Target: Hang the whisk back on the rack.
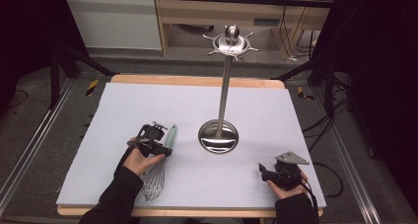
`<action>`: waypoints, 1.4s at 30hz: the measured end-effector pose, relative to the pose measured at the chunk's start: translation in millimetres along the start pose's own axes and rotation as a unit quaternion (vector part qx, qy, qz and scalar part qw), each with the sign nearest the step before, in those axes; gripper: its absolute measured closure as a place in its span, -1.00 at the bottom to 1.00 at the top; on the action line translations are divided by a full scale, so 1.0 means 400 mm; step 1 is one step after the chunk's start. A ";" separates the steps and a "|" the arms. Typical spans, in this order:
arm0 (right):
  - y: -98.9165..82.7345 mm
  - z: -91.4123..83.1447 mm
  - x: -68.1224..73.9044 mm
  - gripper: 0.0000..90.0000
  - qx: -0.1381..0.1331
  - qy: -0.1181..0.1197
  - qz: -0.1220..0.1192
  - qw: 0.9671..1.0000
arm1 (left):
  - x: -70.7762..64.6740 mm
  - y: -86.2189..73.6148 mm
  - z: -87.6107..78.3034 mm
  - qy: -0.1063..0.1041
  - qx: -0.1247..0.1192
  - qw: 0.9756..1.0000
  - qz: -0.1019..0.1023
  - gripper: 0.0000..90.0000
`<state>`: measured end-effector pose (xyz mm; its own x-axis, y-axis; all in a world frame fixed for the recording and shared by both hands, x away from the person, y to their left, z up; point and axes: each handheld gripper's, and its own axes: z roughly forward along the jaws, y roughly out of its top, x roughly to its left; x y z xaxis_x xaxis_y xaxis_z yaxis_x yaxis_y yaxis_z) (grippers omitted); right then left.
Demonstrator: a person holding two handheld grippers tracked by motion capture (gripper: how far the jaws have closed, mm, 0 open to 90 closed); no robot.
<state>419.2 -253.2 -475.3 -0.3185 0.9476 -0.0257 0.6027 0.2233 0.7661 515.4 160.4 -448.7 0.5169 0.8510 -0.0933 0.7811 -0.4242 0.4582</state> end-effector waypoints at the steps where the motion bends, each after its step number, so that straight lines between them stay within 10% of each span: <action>1: 0.000 0.000 0.000 -0.36 0.000 0.001 0.001 1.000 | 0.000 0.000 0.003 0.000 0.001 1.000 -0.003 0.18; 12: 0.000 0.000 0.002 -0.35 -0.001 0.005 -0.002 1.000 | -0.004 0.004 0.009 0.003 0.010 1.000 -0.026 0.40; 30: 0.000 0.001 0.003 -0.34 0.000 0.002 -0.004 1.000 | -0.012 -0.008 -0.006 0.006 0.025 1.000 0.009 0.50; 42: 0.000 0.003 0.002 -0.34 0.004 0.003 -0.006 1.000 | -0.008 -0.002 0.003 0.004 0.031 1.000 -0.004 0.43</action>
<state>419.7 -252.3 -476.1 -0.3296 0.9436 -0.0314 0.6042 0.2363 0.7610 513.7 157.7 -449.9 0.5081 0.8566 -0.0902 0.8052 -0.4352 0.4027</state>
